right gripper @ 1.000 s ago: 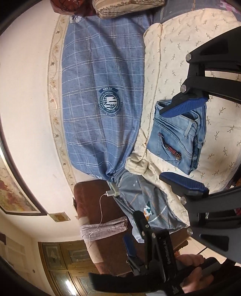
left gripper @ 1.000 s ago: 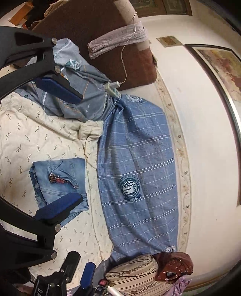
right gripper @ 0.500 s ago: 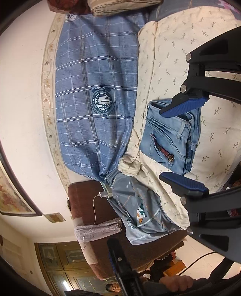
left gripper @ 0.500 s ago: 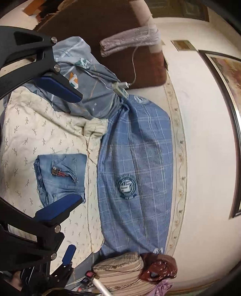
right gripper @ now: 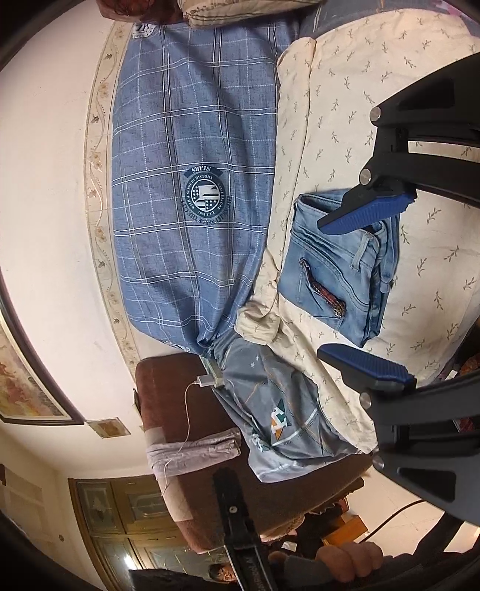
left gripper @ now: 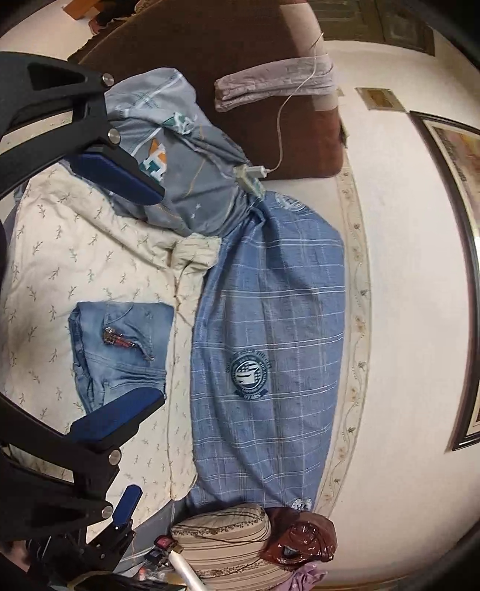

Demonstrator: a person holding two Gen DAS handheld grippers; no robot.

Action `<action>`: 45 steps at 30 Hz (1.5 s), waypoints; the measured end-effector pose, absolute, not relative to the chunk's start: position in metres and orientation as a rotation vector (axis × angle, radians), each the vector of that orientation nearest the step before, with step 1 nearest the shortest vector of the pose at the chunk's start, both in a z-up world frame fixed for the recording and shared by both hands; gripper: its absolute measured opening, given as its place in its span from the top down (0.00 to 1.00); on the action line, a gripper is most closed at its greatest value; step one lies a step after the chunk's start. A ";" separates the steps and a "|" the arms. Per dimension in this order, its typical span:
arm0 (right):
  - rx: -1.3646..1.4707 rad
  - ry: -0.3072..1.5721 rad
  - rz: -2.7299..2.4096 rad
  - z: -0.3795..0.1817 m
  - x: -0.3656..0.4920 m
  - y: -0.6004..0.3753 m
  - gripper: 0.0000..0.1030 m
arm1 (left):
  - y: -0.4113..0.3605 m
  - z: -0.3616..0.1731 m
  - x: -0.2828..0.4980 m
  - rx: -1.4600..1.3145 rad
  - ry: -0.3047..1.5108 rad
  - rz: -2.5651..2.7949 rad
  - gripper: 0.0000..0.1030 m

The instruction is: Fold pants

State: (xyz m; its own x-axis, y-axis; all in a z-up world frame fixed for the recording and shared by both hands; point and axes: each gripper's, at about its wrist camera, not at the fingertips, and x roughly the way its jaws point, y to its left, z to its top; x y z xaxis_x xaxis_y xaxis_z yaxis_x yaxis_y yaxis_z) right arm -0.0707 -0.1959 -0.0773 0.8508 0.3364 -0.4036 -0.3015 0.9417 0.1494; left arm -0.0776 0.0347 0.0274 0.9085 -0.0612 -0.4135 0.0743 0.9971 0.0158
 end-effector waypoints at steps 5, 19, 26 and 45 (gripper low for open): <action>0.088 0.418 0.335 -0.072 -0.073 -0.197 0.37 | 0.034 0.030 -0.079 0.036 0.412 -0.069 0.04; 0.051 0.370 0.326 -0.052 -0.080 -0.185 0.37 | 0.041 0.033 -0.075 0.041 0.419 0.020 0.04; 0.049 0.372 0.327 -0.051 -0.077 -0.184 0.37 | 0.042 0.034 -0.072 0.026 0.428 0.003 0.04; 0.053 0.371 0.337 -0.050 -0.065 -0.182 0.37 | 0.042 0.031 -0.065 0.011 0.431 -0.008 0.04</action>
State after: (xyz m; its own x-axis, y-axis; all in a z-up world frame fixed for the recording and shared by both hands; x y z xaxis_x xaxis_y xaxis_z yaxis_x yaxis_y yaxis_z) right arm -0.0650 -0.1824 -0.0503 0.8773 0.3324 -0.3463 -0.3131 0.9431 0.1119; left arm -0.0655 0.0425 0.0314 0.9085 -0.0053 -0.4179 0.0100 0.9999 0.0092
